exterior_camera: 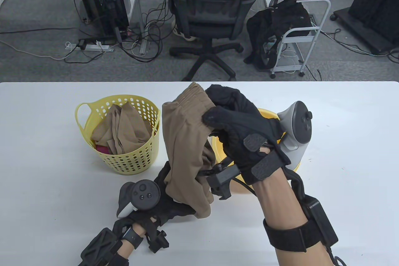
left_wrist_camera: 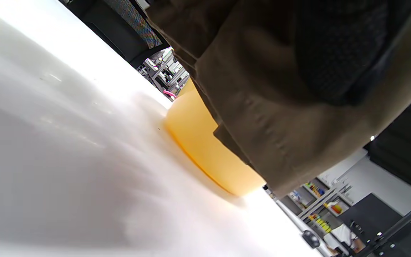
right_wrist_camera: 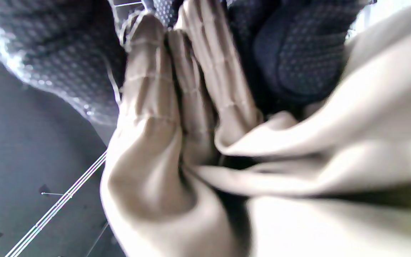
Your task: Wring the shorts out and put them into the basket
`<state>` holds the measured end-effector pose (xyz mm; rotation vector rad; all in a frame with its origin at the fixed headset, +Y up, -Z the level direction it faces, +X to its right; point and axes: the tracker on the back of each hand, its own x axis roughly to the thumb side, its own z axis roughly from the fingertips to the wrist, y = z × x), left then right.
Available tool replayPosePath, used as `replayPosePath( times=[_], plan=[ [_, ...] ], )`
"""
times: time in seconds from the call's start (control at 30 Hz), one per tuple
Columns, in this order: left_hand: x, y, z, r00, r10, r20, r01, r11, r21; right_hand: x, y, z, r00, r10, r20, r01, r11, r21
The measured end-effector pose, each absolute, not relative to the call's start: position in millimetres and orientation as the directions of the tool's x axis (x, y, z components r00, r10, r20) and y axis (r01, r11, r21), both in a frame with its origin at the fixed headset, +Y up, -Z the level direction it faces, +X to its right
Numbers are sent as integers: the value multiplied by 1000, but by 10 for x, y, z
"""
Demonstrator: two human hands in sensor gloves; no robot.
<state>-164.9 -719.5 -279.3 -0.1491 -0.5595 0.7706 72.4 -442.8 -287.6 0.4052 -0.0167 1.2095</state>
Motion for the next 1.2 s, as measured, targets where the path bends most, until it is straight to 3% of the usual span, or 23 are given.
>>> replayPosePath(
  times=[0.47,0.93,1.2],
  plan=[
    [-1762,-7132,-2846,502,773,387,-741,616,-268,836,-4472,-2894,373,899,229,-911,307,277],
    [-1883,-7023,-2851,567,714,411,-692,683,-234,1401,-4578,-2891,288,920,267,-956,263,128],
    [-1989,-6818,-2798,660,615,431,-613,773,-164,1774,-4649,-2887,167,938,303,-985,173,9]
  ],
)
